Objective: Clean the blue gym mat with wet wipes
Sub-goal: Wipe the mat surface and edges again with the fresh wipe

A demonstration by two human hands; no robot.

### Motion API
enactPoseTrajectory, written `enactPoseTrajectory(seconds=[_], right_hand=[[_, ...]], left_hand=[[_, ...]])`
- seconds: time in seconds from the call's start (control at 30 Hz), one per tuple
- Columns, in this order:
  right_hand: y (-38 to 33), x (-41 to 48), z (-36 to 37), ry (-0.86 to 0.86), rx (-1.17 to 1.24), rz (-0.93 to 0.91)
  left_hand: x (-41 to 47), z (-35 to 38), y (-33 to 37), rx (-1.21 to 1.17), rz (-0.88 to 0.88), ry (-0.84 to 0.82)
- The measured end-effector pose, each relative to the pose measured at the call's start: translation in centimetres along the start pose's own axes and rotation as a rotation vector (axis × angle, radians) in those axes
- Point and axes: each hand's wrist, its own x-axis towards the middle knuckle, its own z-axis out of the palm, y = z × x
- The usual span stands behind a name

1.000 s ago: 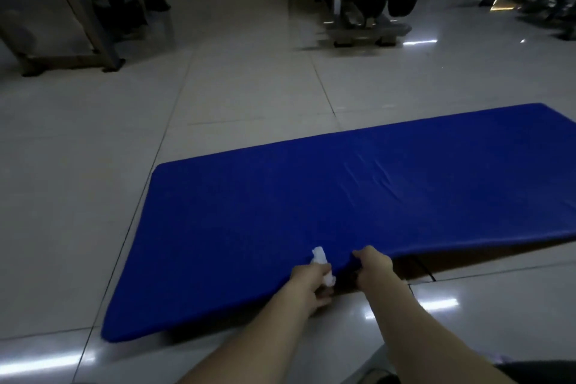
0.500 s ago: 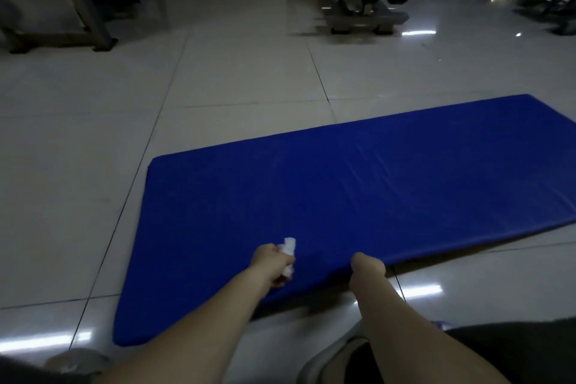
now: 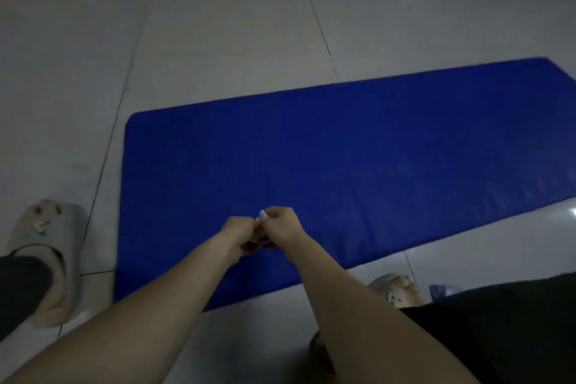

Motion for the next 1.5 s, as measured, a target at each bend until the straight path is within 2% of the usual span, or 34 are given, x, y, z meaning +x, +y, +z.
enactPoseTrajectory(seconds=[0.1, 0.23, 0.27, 0.33, 0.43, 0.53, 0.6, 0.7, 0.8, 0.97, 1.07, 1.2, 1.3, 1.5], right_hand=[[0.8, 3.9, 1.4, 0.004, -0.163, -0.009], [2.9, 5.7, 3.5, -0.056, -0.701, -0.089], [3.5, 5.5, 3.9, -0.03, -0.787, -0.114], [5.4, 4.2, 4.5, 0.05, -0.786, -0.143], [8.2, 0.8, 3.5, 0.257, -0.526, -0.097], [10.7, -2.7, 1.9, 0.344, -0.467, -0.016], [11.3, -3.2, 0.7, 0.342, -0.463, 0.044], [11.1, -2.4, -0.2, 0.381, -0.345, 0.18], [11.4, -2.5, -0.5, 0.399, -0.318, 0.199], [11.7, -3.9, -2.3, 0.46, -0.172, 0.223], [12.3, -5.2, -3.0, 0.447, -0.315, 0.129], [14.4, -7.0, -3.8, 0.409, -0.534, 0.127], [15.4, -6.6, -5.2, 0.479, -0.594, 0.166], [16.8, -3.8, -8.4, 0.654, -0.47, 0.319]], left_hand=[[4.1, -1.5, 0.5, -0.058, -0.105, -0.078], [6.9, -2.1, -2.0, -0.047, -0.126, -0.104], [6.8, -2.0, -3.4, 0.062, -0.07, -0.102], [6.1, -2.1, -7.0, 0.419, 0.14, -0.047], [4.7, -3.9, -11.2, 0.923, 0.564, 0.136], [3.0, -5.9, -13.0, 1.397, 0.679, 0.126], [2.9, -5.8, -13.2, 1.677, 0.681, 0.116], [2.6, -4.8, -12.8, 1.878, 0.765, 0.057], [1.8, -4.5, -12.1, 1.958, 0.755, -0.09], [-1.3, -3.9, -9.3, 1.913, 0.725, -0.298], [-3.7, -2.9, -9.7, 1.804, 0.661, -0.473], [-5.2, -0.6, -13.6, 1.888, 0.588, -0.581], [-3.6, -1.6, -14.1, 1.9, 0.493, -0.555], [2.2, -6.1, -9.6, 1.609, 0.484, -0.087]])
